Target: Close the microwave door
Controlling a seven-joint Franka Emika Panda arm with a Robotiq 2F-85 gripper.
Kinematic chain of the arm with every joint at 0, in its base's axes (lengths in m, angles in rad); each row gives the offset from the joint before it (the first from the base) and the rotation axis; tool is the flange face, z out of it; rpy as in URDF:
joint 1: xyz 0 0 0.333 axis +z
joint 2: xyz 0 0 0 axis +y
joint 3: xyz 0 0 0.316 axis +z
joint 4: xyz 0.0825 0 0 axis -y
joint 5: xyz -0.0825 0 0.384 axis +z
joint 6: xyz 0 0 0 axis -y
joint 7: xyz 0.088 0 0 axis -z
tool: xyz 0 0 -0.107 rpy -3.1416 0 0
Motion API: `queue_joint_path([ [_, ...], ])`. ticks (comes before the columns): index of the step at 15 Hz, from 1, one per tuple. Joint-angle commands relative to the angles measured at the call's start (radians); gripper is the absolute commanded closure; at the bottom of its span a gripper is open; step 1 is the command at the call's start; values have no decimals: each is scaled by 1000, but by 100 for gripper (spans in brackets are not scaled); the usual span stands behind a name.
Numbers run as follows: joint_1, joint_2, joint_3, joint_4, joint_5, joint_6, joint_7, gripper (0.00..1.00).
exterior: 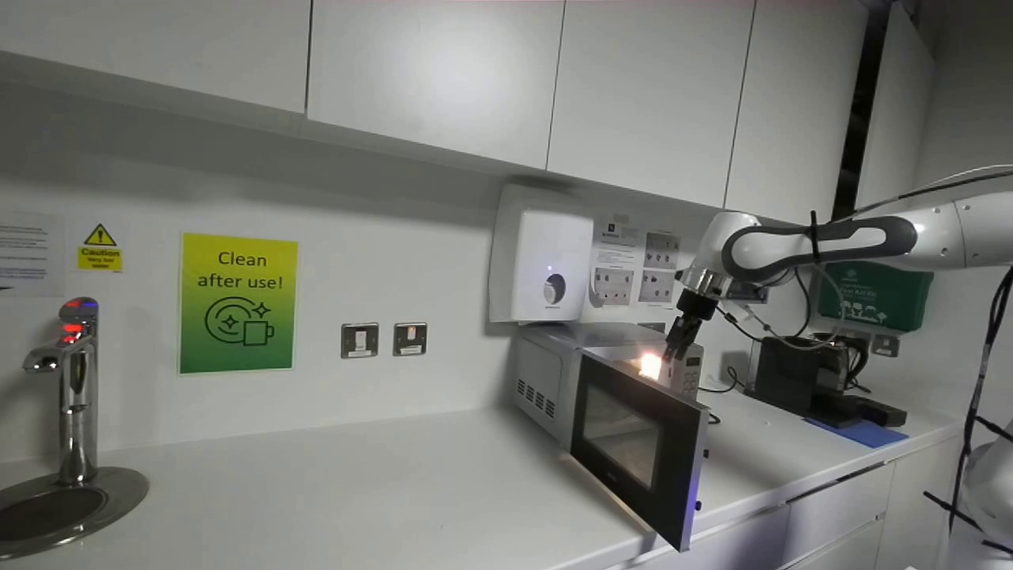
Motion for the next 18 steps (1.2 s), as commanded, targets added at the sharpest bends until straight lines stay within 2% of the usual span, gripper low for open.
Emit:
queue_joint_path([
  [1,25,25,24,67,13,-43,1,0],
  [12,64,107,92,197,4,-60,14,0],
  [18,71,171,148,266,-12,-76,106,0],
])
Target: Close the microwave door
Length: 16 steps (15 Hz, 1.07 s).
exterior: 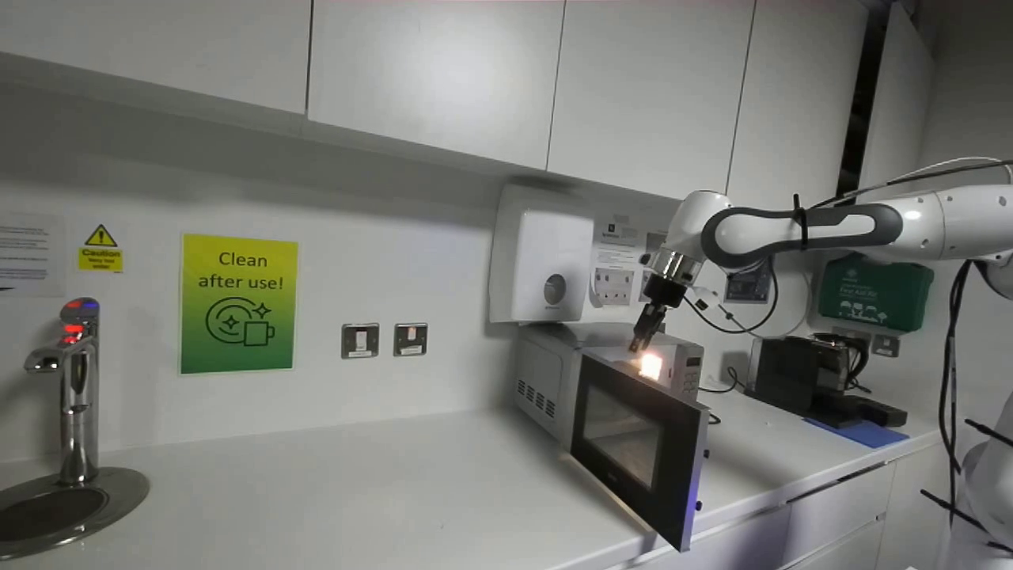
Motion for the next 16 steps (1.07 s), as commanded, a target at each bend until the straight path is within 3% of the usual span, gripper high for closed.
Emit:
queue_joint_path([
  [1,14,50,23,81,-19,-58,79,0],
  [4,21,65,50,113,-39,-100,154,0],
  [10,19,62,104,157,-188,-216,388,0],
  [16,25,6,105,108,-88,-191,559,0],
])
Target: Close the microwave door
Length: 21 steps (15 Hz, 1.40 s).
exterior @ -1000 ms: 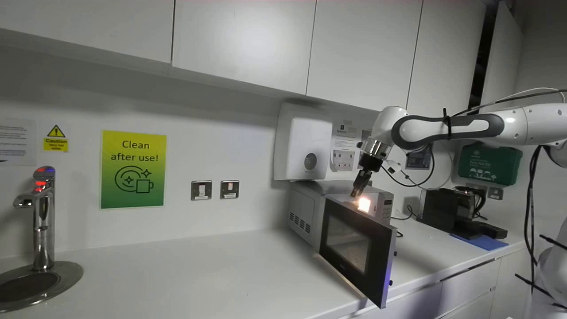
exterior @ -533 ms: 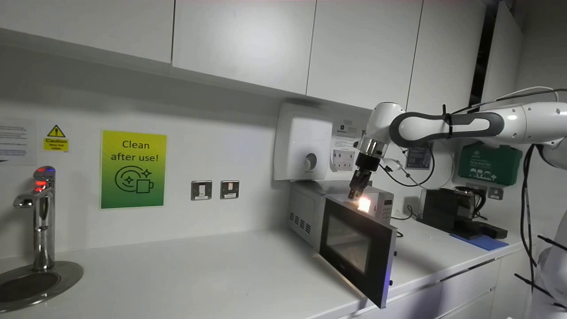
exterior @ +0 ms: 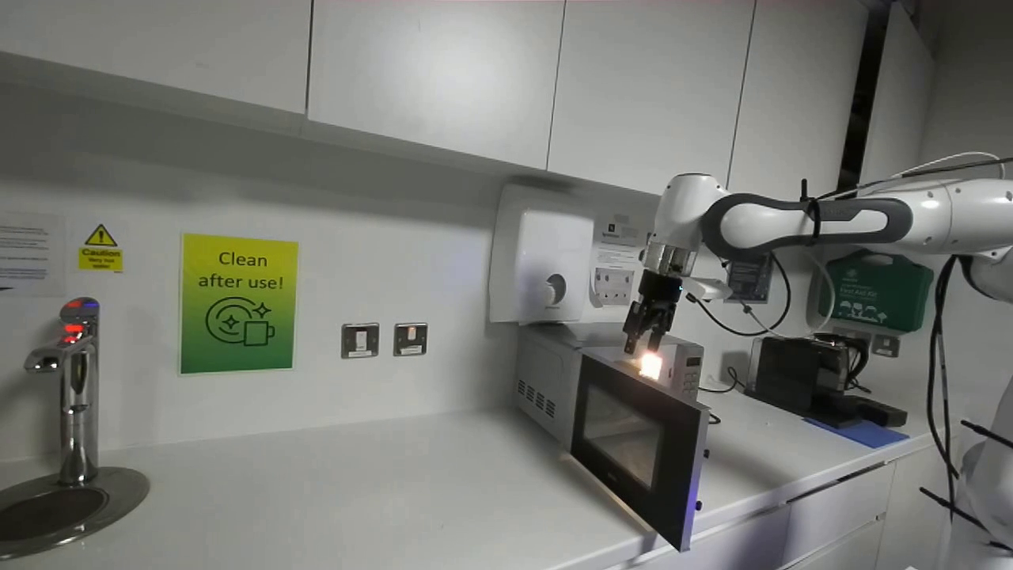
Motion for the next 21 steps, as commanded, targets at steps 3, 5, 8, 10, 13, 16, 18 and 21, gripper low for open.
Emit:
queue_joint_path([
  [3,1,-78,-7,-49,97,23,149,0],
  [5,-3,-98,-8,-65,126,15,189,0],
  [8,-7,-127,-11,-104,155,13,231,0],
  [10,-10,-139,-14,-130,167,8,249,0],
  [13,-13,-150,-19,-163,178,11,255,0],
  [16,-15,-153,-27,-194,184,28,229,0],
  [18,-14,-151,-34,-208,193,41,214,0],
  [21,-15,-147,-41,-223,201,56,206,0],
])
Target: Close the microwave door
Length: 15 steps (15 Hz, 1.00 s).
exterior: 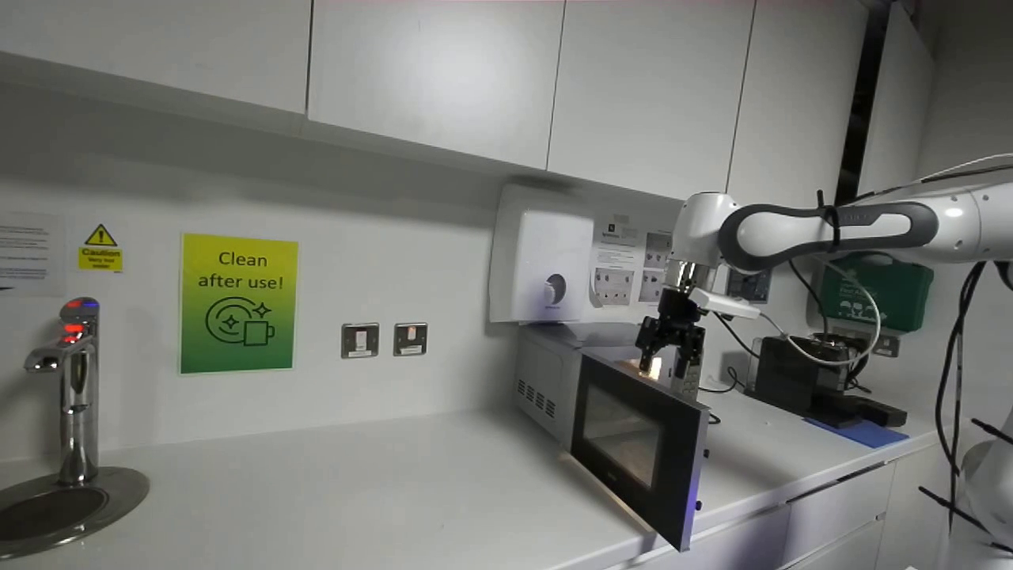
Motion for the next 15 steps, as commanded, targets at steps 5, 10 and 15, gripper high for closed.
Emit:
queue_joint_path([
  [5,-6,-30,-22,-60,45,58,-40,0],
  [10,-4,-21,-21,-67,60,87,-55,0],
  [15,-3,-12,-20,-65,63,103,-73,0],
])
